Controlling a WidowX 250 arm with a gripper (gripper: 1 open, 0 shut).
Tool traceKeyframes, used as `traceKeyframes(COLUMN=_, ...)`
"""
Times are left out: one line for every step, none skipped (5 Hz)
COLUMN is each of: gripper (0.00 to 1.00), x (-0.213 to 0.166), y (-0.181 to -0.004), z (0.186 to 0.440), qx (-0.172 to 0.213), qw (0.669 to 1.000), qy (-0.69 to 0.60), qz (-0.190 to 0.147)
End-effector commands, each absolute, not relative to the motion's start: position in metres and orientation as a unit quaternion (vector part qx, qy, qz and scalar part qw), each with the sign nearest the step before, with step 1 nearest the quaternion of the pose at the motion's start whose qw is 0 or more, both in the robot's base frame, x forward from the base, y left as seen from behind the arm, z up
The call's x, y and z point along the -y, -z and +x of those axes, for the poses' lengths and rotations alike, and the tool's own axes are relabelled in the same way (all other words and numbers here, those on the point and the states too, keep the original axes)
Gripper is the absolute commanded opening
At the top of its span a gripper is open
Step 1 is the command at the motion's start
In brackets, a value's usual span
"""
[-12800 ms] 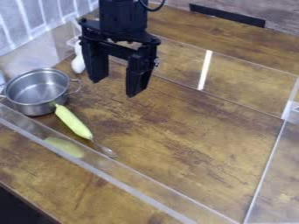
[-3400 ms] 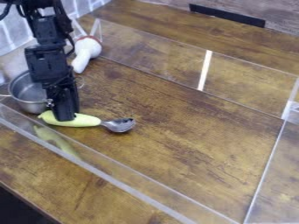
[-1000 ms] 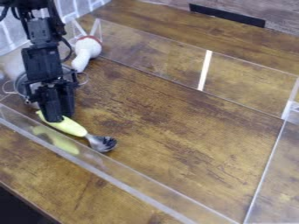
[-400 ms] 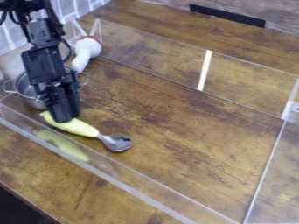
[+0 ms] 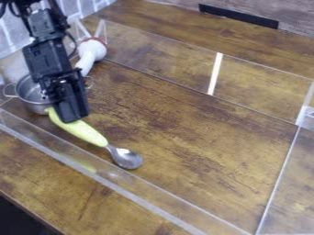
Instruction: Move the green spoon to the right
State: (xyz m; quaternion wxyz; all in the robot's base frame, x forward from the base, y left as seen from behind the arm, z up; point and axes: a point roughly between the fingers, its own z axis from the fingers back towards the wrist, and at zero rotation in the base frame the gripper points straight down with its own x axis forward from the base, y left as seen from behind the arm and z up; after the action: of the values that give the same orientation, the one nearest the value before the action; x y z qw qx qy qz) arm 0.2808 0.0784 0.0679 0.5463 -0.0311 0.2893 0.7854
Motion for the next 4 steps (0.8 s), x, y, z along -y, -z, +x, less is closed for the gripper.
traceKeyframes(gripper=0.0, x=-0.056, y=-0.108, z=0.289, qx=-0.258, qw=0.605, qy=-0.752, qz=-0.043)
traceKeyframes(gripper=0.0, x=-0.041, y=-0.096, z=0.289, qx=-0.259, qw=0.599, qy=-0.757, qz=-0.037)
traceKeyframes(gripper=0.0, x=-0.03, y=-0.085, z=0.287, qx=-0.261, qw=0.598, qy=-0.757, qz=-0.031)
traceKeyframes(gripper=0.0, x=-0.022, y=-0.07, z=0.287, qx=-0.262, qw=0.594, qy=-0.76, qz=-0.024)
